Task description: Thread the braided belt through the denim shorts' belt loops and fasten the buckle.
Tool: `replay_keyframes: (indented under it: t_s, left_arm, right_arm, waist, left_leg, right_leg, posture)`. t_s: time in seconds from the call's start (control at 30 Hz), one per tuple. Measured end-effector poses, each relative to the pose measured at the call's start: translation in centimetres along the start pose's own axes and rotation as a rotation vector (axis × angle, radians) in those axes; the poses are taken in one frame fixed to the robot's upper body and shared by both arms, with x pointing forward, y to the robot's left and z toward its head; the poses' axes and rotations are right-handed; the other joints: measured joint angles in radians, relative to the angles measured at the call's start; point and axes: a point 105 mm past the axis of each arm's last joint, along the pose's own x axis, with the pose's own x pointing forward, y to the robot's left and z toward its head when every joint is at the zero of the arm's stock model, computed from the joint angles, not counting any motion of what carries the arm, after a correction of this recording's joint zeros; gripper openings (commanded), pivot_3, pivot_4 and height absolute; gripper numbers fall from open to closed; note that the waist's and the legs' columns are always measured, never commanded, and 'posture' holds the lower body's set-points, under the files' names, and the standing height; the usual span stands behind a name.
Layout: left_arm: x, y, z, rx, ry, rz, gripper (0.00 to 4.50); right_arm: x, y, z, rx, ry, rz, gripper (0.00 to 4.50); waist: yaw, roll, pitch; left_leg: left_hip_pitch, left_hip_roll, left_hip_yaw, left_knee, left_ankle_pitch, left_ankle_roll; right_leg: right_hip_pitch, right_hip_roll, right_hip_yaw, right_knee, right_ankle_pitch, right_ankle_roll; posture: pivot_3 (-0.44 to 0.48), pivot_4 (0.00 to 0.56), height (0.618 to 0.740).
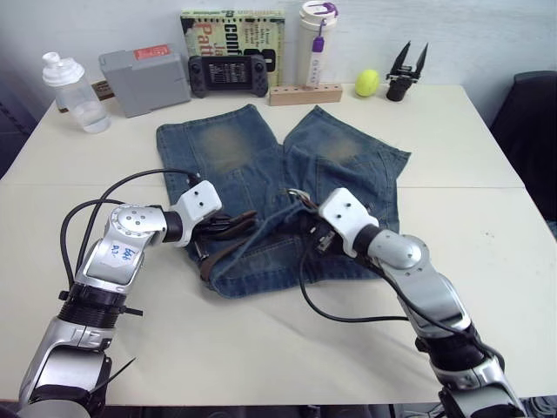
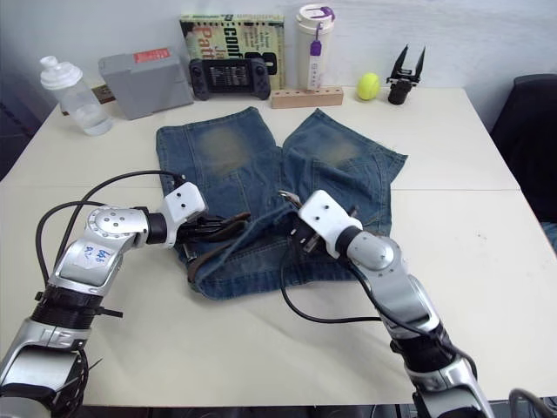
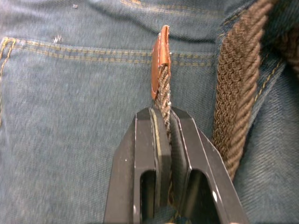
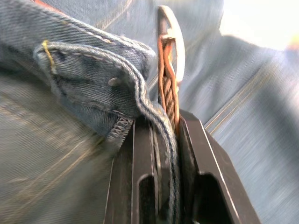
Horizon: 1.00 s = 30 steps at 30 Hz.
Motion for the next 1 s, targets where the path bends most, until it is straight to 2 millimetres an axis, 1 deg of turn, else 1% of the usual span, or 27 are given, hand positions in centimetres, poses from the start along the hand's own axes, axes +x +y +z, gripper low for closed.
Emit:
replay_keyframes:
  t_s: [0.13,0.23,0.4,0.6,0.7,0.9,1.0]
  left_arm:
    - [0.1,-0.1,0.1,-0.002,-0.006,-0.007,0.00]
    - [0.7,-0.4,0.6,-0.010,-0.033,-0.017,0.00]
    - [1.9,-2.0,2.4,-0.043,-0.113,-0.073,0.00]
    - [2.9,-3.8,4.2,-0.047,-0.161,-0.122,0.00]
    - [3.0,-3.8,4.1,-0.053,-0.158,-0.118,0.00]
    - [3.0,-2.9,4.9,-0.020,-0.161,-0.074,0.00]
    - [3.0,-2.9,4.8,-0.019,-0.159,-0.075,0.00]
  right_arm:
    - [-0.5,0.3,0.4,0.025,0.010,0.007,0.00]
    - [-0.5,0.4,0.2,0.039,0.021,0.011,0.00]
    - [-0.3,0.8,0.3,0.085,0.023,0.013,0.00]
    - [-0.1,0.9,0.4,0.120,0.025,0.001,0.00]
    - [-0.1,0.9,0.3,0.127,0.032,-0.003,0.00]
    - [-0.2,0.8,0.5,0.129,0.027,-0.014,0.00]
    - [-0.2,0.8,0.4,0.130,0.028,-0.018,0.00]
  waist:
    - [0.000,0.000,0.000]
    - [0.002,0.000,0.000]
    - [0.004,0.000,0.000]
    - [0.004,0.000,0.000]
    - [0.003,0.000,0.000]
    - [0.007,0.000,0.000]
    - [0.007,0.000,0.000]
  left_leg:
    - [0.001,0.000,0.000,-0.001,0.000,0.000]
    - [0.000,0.000,0.001,-0.001,0.000,0.000]
    - [0.000,0.000,0.001,-0.001,0.000,0.000]
    - [0.000,0.000,0.002,-0.001,0.000,0.000]
    - [0.000,0.000,0.002,-0.001,0.000,0.000]
    - [0.000,0.000,0.002,-0.001,0.000,0.000]
    - [0.000,0.000,0.002,-0.001,0.000,0.000]
  right_leg:
    - [-0.001,0.000,0.000,-0.003,0.000,0.000]
    - [-0.001,0.000,0.000,-0.001,0.000,0.000]
    - [-0.002,0.000,0.000,0.001,0.000,0.000]
    - [-0.002,0.001,0.001,0.001,0.000,0.000]
    - [-0.002,0.001,0.001,0.001,0.000,0.000]
    - [-0.002,0.001,0.001,0.000,0.000,0.000]
    - [-0.002,0.001,0.001,0.000,0.000,0.000]
  posture:
    - [0.000,0.150,0.694]
    - [0.000,0.150,0.694]
    - [0.000,0.150,0.694]
    - [0.000,0.150,0.694]
    - [0.000,0.150,0.694]
    - [0.000,0.150,0.694]
    - [0.000,0.150,0.694]
